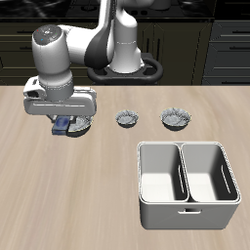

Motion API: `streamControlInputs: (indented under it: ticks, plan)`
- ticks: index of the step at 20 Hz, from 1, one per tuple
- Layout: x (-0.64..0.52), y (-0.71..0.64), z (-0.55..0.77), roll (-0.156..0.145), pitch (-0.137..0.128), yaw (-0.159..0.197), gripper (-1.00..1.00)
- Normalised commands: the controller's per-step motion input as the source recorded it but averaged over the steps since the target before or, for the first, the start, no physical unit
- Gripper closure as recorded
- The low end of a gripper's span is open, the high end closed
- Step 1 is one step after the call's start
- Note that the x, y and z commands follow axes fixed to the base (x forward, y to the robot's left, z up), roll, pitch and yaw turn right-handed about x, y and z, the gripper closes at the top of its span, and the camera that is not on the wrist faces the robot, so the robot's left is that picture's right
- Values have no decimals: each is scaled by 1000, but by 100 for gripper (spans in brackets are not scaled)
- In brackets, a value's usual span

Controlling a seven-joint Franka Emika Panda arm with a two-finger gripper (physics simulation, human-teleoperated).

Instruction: Place the cream cheese in the smallest bowl

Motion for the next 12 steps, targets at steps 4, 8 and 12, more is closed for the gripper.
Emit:
streamControlInputs:
  ticks: [4, 8, 12]
  plan:
    - [-365, 50, 565, -15, -57, 50, 100]
    - [-340, 52, 416, -10, -31, -5, 100]
    - [-448, 86, 375, -47, -44, 35, 100]
